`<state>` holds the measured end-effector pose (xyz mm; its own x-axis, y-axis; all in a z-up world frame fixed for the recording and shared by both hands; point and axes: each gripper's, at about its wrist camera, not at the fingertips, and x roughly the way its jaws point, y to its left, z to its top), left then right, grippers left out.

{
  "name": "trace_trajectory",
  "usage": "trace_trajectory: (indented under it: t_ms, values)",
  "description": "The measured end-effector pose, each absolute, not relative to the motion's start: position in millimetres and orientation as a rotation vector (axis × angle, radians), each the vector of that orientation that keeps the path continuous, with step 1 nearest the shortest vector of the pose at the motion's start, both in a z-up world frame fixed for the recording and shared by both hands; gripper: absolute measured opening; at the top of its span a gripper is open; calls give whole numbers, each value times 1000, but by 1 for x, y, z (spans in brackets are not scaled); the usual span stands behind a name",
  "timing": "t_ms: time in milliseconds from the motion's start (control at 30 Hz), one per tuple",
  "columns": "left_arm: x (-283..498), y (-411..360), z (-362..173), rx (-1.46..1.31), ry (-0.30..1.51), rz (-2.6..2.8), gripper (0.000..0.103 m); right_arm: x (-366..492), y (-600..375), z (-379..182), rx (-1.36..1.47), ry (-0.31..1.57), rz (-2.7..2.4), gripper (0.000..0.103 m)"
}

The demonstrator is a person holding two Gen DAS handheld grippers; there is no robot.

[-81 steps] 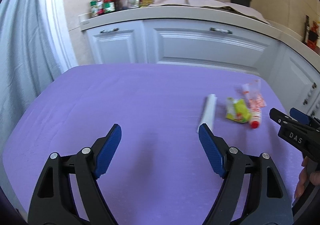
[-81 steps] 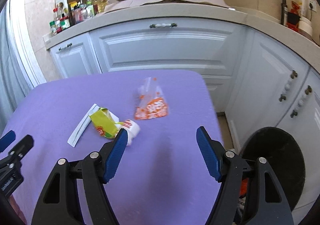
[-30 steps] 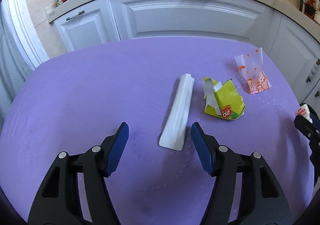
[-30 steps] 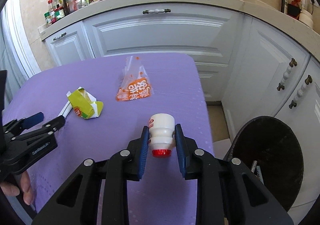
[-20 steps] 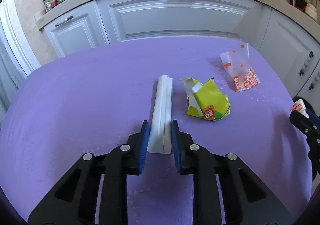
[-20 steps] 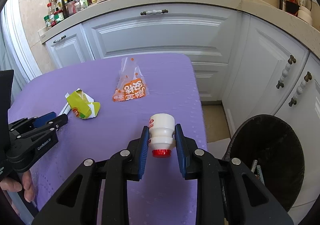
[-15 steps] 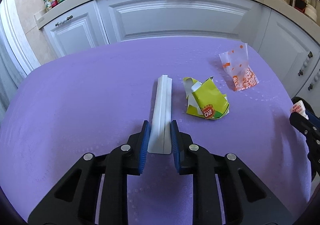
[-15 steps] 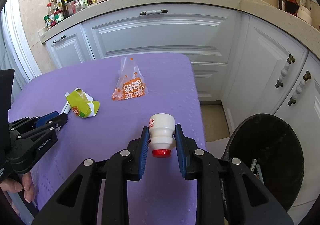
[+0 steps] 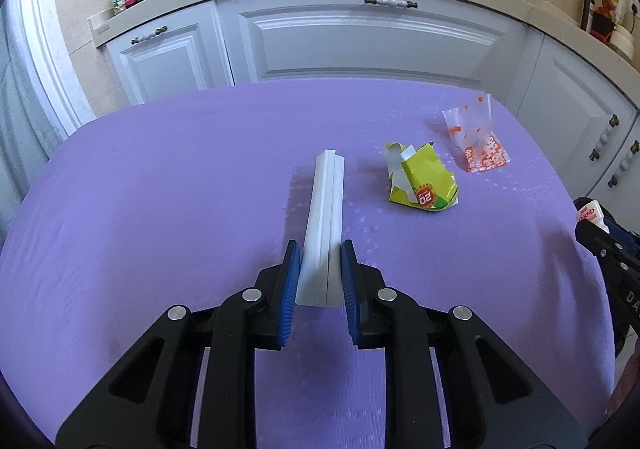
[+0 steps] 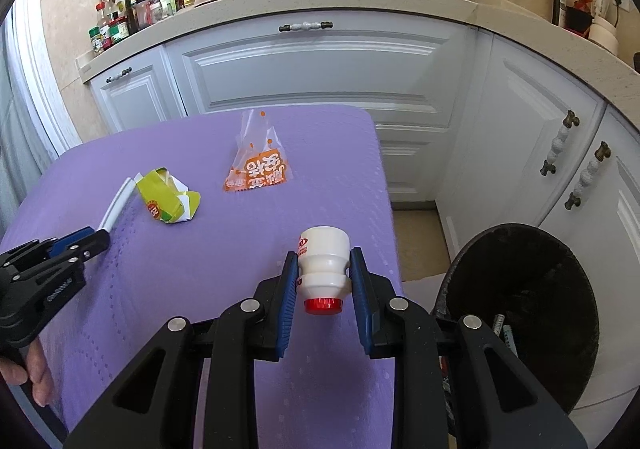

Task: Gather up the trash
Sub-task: 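Carry the bottle and strip over the black bin and open both tools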

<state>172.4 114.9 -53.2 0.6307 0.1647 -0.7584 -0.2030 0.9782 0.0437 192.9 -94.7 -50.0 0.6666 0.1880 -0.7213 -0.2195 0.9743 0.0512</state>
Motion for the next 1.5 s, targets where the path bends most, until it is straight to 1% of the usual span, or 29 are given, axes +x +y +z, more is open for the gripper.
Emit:
trace_trajectory:
  t_ms: [367,667,1000,1500]
  values:
    - [143,105,-30,-50,814,187,20,175,-104,-38,-41,779,205,27]
    - [128,74,-8,-27,764,130,20,156,-130,-31,-30,754,150,27]
    - [125,6,-2,25,742,-12,20,140,-181,-28,9,738,44,27]
    - [146,-96,-14,80,738,-169,20,122,-267,-35,72,737,-123,27]
